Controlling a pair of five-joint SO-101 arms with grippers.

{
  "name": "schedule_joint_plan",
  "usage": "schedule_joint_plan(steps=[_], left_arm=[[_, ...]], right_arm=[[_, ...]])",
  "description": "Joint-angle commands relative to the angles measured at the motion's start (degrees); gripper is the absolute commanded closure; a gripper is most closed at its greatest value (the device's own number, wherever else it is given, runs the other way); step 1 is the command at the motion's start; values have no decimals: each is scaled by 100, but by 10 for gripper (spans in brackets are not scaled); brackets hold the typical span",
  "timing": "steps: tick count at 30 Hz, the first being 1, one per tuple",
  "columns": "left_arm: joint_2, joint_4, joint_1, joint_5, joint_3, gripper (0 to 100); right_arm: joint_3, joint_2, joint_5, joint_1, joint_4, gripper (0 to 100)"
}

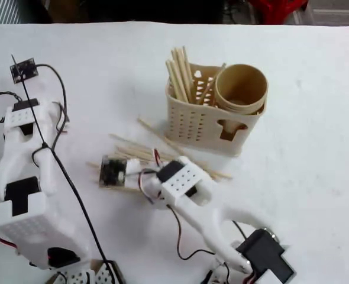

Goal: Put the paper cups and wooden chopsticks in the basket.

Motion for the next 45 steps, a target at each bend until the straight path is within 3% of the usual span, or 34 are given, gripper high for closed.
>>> schedule_joint_plan(steps=[1,12,17,25,30,36,45], left_arm=[[-48,-105,-40,-70,-53,928],[-48,-105,-40,-70,-44,928],[-48,-105,-31,-70,-53,928],[-48,-105,-31,-70,-53,928],[-48,-105,-31,-70,-53,928],[-48,-105,-31,-70,-53,928],[-48,-105,-40,-70,-35,928]], right_arm=[[167,-198,299,-400,-189,836],[132,637,281,-479,-1007,840],[62,488,273,-470,-954,978],[62,31,-123,-453,-716,982],[62,-488,-167,-48,-593,982],[62,-936,-730,312,-637,982],[26,-778,-738,1007,-1174,982]])
